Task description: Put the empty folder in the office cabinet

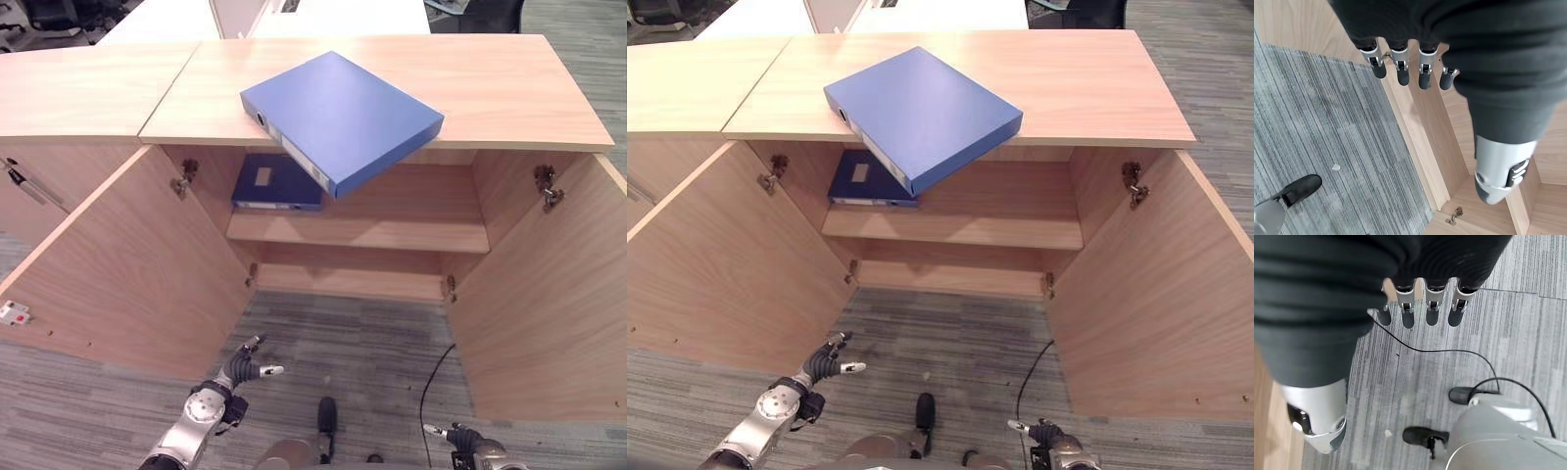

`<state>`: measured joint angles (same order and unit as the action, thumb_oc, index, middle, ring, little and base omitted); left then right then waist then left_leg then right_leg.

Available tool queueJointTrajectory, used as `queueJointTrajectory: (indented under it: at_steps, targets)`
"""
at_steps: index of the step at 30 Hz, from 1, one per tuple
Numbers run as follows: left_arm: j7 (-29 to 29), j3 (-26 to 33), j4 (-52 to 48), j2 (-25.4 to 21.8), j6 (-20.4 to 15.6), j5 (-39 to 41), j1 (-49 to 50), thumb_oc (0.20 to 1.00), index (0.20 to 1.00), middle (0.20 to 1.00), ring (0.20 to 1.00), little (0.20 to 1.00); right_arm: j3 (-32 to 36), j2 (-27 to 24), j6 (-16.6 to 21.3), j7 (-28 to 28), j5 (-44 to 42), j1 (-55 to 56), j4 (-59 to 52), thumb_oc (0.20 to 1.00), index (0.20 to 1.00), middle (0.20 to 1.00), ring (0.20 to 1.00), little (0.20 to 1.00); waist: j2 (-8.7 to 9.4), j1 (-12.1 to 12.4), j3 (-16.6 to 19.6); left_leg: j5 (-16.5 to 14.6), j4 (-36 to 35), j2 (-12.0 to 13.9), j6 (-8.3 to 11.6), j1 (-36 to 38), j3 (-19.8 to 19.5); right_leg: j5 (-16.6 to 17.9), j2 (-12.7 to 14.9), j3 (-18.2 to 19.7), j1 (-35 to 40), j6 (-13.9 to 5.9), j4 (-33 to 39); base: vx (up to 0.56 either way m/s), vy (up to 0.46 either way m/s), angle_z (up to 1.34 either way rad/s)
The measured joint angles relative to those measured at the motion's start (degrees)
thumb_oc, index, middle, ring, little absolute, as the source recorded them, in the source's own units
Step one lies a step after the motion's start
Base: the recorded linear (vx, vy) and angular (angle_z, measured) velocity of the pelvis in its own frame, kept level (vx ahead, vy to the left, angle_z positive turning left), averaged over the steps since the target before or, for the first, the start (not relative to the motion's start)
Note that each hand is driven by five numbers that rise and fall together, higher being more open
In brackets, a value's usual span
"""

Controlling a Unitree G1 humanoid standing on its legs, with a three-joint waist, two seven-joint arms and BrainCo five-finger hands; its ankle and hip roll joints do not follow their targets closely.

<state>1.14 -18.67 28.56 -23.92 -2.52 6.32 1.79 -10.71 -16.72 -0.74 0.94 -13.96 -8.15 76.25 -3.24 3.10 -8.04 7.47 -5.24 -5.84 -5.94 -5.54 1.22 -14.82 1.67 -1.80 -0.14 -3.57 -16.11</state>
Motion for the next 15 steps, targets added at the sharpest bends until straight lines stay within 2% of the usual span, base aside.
queueJointTrajectory:
  at_steps: [1,2,3,4,5,6,7,8,9,10,13,15]
  targets:
    - [-0.09,0.35,-0.16,0.02,-0.01,-0.02,0.01,1.000,1.000,1.000,1.000,1.000,0.10,-0.08,0.02,0.17,0.00,0.08,-0.13,1.000,1.000,1.000,1.000,1.000,-0.56,-0.03,-0.75,-0.08,0.02,0.50,-0.48,0.76,-0.05,-0.65,0.26,-1.41,-1.00,0.02,-3.27,0.08,0.043,-0.06]
    - [-0.52,1.14,-0.65,0.20,0.04,-0.11,0.03,1.000,1.000,1.000,1.000,1.000,0.11,-0.16,0.05,0.28,0.00,0.15,-0.28,1.000,1.000,1.000,1.000,1.000,-1.00,-0.13,-1.03,-0.60,0.01,0.52,-0.48,1.69,-0.09,-1.32,2.70,-4.52,-2.81,0.28,-6.60,0.08,0.022,-0.02]
    - [-0.60,1.20,-1.31,0.03,0.04,-0.17,0.24,1.000,1.000,1.000,1.000,1.000,0.10,-0.12,0.06,0.28,0.01,0.25,-0.30,1.000,1.000,1.000,1.000,1.000,-1.14,-0.08,-1.05,-0.64,0.00,0.56,-0.53,1.88,-0.14,-1.18,4.15,-5.57,-3.19,0.05,-6.44,0.08,-0.019,0.05]
    - [-0.64,1.20,-2.62,-0.69,-0.02,-0.65,0.32,1.000,1.000,1.000,1.000,1.000,0.05,0.09,-0.01,0.29,0.03,0.19,-0.74,1.000,1.000,1.000,1.000,1.000,-0.97,0.13,-1.15,-0.65,0.01,0.64,-0.54,1.87,-0.26,-0.58,6.79,-5.76,-4.11,-0.91,-5.42,0.06,-0.025,0.11]
    - [-0.76,1.26,-3.37,-1.10,0.03,-1.11,0.36,1.000,1.000,1.000,1.000,1.000,0.06,0.15,-0.01,0.34,0.07,0.42,-1.16,1.000,1.000,1.000,1.000,1.000,-0.73,0.17,-1.30,-0.66,0.01,0.68,-0.54,1.89,-0.48,-0.21,7.93,-6.69,-4.77,-1.54,-4.11,0.05,-0.050,0.07]
    - [-1.21,1.82,-4.66,-1.48,0.01,-2.07,0.67,1.000,1.000,1.000,1.000,1.000,0.09,0.32,0.00,0.44,0.29,0.51,-1.63,1.000,1.000,1.000,1.000,1.000,-0.42,0.55,-1.52,-0.59,0.02,1.33,-0.45,1.82,-0.49,1.08,9.74,-8.95,-5.63,-2.65,-1.21,0.02,-0.064,0.02]
    - [-1.65,2.40,-5.18,-1.56,0.04,-2.78,0.96,1.000,1.000,1.000,1.000,1.000,0.08,0.49,-0.02,0.63,0.69,0.57,-2.06,1.000,1.000,1.000,1.000,1.000,-0.14,0.61,-1.51,-0.48,0.02,1.64,-0.34,1.86,-0.46,2.44,9.96,-9.43,-5.85,-3.05,0.84,0.04,-0.104,0.03]
    - [-2.19,3.41,-6.10,-1.90,0.04,-3.82,1.45,1.000,1.000,1.000,1.000,1.000,0.08,1.02,0.05,1.02,1.31,0.80,-2.18,1.000,1.000,1.000,1.000,1.000,0.84,0.62,-1.47,-0.33,0.02,2.01,0.27,2.11,-0.43,6.61,10.42,-10.67,-5.55,-3.97,3.52,0.04,-0.113,0.10]
    - [-2.90,4.02,-7.60,-2.49,0.05,-5.17,2.51,1.000,1.000,1.000,1.000,1.000,0.09,1.48,0.04,1.43,1.63,0.92,-2.56,1.000,1.000,1.000,1.000,1.000,1.84,0.79,-1.45,-0.28,0.05,2.13,1.32,2.30,-0.56,8.93,10.49,-11.60,-4.83,-4.57,4.50,0.04,-0.104,0.16]
    - [-4.31,5.22,-10.29,-2.82,-0.05,-7.04,3.85,1.000,1.000,1.000,1.000,1.000,0.10,1.99,0.12,2.09,1.64,1.09,-2.53,1.000,1.000,1.000,1.000,1.000,2.40,0.84,-1.46,-0.26,0.31,3.25,2.69,2.63,-1.22,10.64,9.06,-12.38,-2.93,-4.52,7.11,0.05,-0.086,0.12]
    - [-6.96,6.74,-15.03,-3.09,-0.47,-9.73,6.34,1.000,1.000,1.000,1.000,1.000,0.12,2.48,0.06,3.22,1.62,2.38,-2.47,1.000,1.000,1.000,1.000,1.000,3.73,2.54,-1.68,-2.50,4.15,5.39,5.50,2.48,-1.40,10.67,6.96,-13.06,-0.42,-2.90,9.53,0.06,-0.082,-0.01]
    - [-9.01,9.78,-18.07,-2.77,-0.51,-11.01,8.67,1.000,1.000,1.000,1.000,1.000,0.17,2.48,0.11,3.91,1.61,2.68,-2.56,1.000,1.000,1.000,1.000,1.000,4.15,2.53,-1.66,-3.09,5.01,6.26,6.30,2.50,-1.47,10.24,6.03,-13.18,0.30,-2.14,9.58,0.04,-0.092,0.02]
